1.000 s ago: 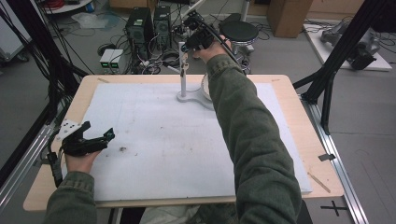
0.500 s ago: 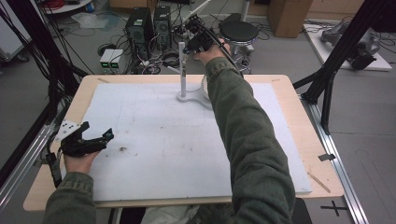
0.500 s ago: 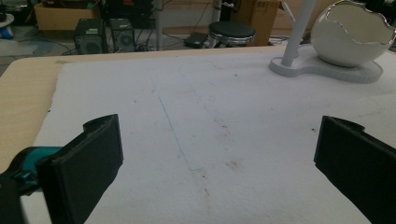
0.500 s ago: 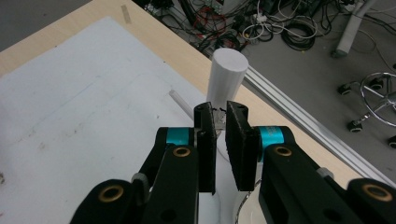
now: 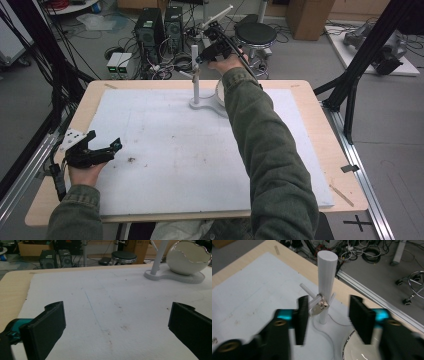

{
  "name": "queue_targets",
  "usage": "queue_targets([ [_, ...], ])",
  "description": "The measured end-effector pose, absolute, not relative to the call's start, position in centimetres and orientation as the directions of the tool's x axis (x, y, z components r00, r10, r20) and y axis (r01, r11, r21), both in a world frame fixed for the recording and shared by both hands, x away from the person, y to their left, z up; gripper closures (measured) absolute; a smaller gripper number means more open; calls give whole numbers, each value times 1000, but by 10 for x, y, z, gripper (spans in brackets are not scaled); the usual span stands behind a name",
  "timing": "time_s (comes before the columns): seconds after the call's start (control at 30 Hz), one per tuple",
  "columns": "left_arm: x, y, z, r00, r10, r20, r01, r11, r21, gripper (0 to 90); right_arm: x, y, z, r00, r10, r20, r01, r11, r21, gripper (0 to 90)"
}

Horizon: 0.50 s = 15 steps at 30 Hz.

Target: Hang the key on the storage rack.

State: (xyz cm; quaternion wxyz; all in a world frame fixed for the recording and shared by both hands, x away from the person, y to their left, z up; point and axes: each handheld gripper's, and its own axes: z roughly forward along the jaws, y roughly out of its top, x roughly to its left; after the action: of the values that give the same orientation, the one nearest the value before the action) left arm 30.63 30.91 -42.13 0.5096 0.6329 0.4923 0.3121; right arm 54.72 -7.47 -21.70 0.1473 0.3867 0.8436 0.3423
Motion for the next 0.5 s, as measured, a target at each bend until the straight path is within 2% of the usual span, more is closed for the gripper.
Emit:
queue_targets([
  [0.1,306,309,-421,319,942,-106,304,5,953,17,541,-79,-220,-650,759,42,560,441,701,276],
  [0.23,306,309,-421,320,942,-104,303,3,953,17,535,-84,-223,-640,768,25,572,455,683,137],
  [0.4,306,309,-421,321,941,-104,301,3,954,17,530,-91,-221,-629,777,20,576,449,683,22],
  [0.5,306,308,-421,321,941,-105,301,4,954,17,529,-95,-222,-634,773,23,581,456,674,5],
])
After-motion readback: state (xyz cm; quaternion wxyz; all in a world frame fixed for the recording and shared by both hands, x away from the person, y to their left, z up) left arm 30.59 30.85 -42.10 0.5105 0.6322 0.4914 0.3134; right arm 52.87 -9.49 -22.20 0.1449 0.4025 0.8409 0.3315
